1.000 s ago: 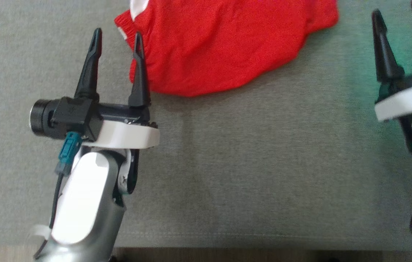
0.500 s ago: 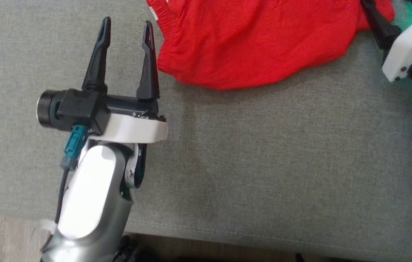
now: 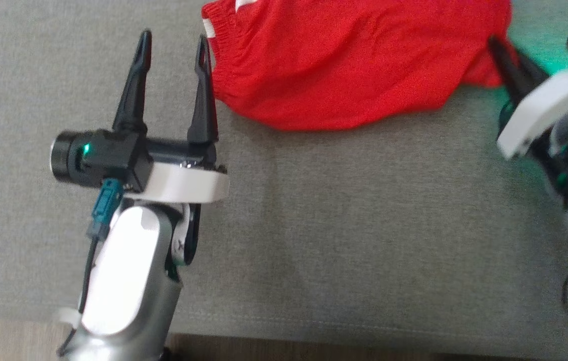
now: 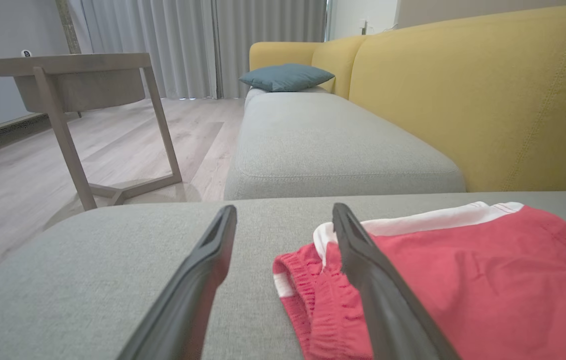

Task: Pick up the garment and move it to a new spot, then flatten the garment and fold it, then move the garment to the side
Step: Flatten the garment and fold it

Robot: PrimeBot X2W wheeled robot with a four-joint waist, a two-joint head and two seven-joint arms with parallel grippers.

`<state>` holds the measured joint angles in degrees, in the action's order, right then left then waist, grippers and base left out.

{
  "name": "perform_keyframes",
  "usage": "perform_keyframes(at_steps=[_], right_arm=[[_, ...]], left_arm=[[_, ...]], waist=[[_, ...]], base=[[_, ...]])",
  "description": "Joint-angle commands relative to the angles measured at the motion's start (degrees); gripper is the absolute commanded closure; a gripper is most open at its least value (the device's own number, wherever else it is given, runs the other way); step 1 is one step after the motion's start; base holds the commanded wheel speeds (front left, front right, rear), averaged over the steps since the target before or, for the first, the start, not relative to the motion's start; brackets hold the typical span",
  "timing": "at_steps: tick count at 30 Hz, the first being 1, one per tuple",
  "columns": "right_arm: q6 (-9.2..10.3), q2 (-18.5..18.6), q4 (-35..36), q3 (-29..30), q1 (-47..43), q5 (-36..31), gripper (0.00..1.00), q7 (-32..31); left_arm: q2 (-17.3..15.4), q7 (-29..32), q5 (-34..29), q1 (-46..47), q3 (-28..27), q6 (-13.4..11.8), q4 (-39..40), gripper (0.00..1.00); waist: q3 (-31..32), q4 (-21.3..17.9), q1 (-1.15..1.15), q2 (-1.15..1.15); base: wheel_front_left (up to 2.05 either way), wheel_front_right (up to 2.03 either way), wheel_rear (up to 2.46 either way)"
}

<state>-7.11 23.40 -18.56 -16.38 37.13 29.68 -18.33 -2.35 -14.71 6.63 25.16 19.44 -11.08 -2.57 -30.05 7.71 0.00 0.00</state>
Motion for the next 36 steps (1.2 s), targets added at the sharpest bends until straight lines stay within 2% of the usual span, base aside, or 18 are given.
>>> perform_keyframes(at_steps=[1, 10, 22, 26, 30, 36], right_arm=[[-0.37, -1.4, 2.6, 0.8, -4.3, -0.6, 1.0, 2.1], [-0.37, -7.9, 4.9, 7.9, -16.7, -2.0, 1.0, 6.9], [-0.37, -7.6, 3.8, 10.0, -16.2, -4.4, 1.0, 6.4], [-0.37, -7.6, 6.0, 6.9, -12.5, -6.3, 1.0, 5.1], [-0.37, -8.7, 8.5, 0.0, -7.5, -7.5, 1.0, 2.8], [-0.37, -13.6, 6.5, -11.0, -1.6, -5.4, 1.0, 1.8]], left_arm=[[-0.9, -0.3, -0.6, -1.6, -2.3, 0.2, 1.1, 0.0], [-1.4, -0.3, -0.6, -5.7, -3.3, 0.8, -0.3, 0.0], [-1.2, -0.3, -0.4, -7.2, -2.8, 1.4, -0.9, 0.0], [-1.1, -0.3, -0.3, -7.3, -2.4, 1.4, -1.1, 0.0], [-1.0, -0.3, -0.1, -7.3, -2.1, 1.5, -1.2, 0.0], [-0.9, -0.3, 0.5, -7.4, -1.8, 1.4, -1.6, 0.0]], waist=[[2.2, -1.7, 0.0, 0.0], [7.0, -4.4, 0.0, 0.0], [9.0, -3.5, 0.0, 0.0], [9.6, -2.9, 0.0, 0.0], [10.1, -2.2, 0.0, 0.0], [10.2, -0.5, 0.0, 0.0]], base=[[0.0, 0.0, 0.0], [0.0, 0.0, 0.0], [0.0, 0.0, 0.0], [0.0, 0.0, 0.0], [0.0, 0.0, 0.0], [0.0, 0.0, 0.0]])
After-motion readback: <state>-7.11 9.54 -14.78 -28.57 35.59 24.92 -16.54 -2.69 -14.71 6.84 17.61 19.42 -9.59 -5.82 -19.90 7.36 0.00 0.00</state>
